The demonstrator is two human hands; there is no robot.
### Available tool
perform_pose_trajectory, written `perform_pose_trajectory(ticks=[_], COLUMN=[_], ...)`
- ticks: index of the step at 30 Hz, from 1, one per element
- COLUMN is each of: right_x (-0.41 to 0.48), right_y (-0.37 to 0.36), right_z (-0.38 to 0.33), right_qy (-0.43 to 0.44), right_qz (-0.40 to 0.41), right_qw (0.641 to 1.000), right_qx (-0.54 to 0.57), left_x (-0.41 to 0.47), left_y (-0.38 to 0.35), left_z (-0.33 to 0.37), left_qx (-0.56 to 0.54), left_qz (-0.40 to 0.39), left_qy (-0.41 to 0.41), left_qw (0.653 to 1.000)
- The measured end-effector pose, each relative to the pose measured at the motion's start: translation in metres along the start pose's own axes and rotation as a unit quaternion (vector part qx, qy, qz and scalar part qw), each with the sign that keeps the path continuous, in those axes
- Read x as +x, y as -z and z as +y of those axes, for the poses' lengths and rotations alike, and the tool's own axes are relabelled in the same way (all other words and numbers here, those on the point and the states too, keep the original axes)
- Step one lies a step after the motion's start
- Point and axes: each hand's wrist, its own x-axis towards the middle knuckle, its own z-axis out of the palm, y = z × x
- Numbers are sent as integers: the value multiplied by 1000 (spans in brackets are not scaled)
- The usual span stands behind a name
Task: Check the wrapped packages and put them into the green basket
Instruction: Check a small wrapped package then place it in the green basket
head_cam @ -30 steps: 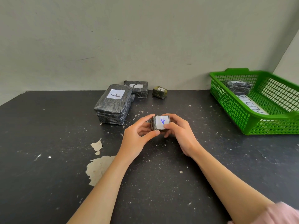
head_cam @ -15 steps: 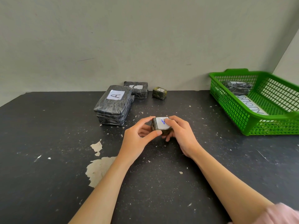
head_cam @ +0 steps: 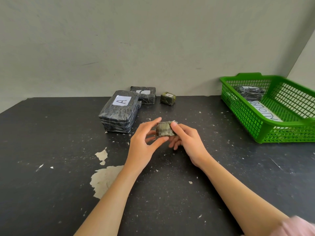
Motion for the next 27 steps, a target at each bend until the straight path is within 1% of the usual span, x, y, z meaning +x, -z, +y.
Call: perform_pose_trajectory(ticks=[4,8,13,20,23,27], right_x=[-2,-4,-1,-4,-4,-3], right_y=[-2,-4,-3,-1,-1,2], right_z=[0,0,1,-2,-2,-1], right_qy=[20,36,34,47,41,24], right_qz=[11,22,31,-6,-14,-27], right_qw=[999,998,997,997,997,999], right_qx=[-30,-50,-66,-59,-64,-31], left_x=[0,1,1,1,1,2], left_y=[0,-1,-1,0,0,1], left_z=[2,1,0,0,0,-1], left_qx=[-19,9,36,29,30,13], left_qz=[-9,-14,-9,1,1,3], left_qy=[11,0,-4,3,6,19], left_qw=[1000,1000,999,1000,1000,1000])
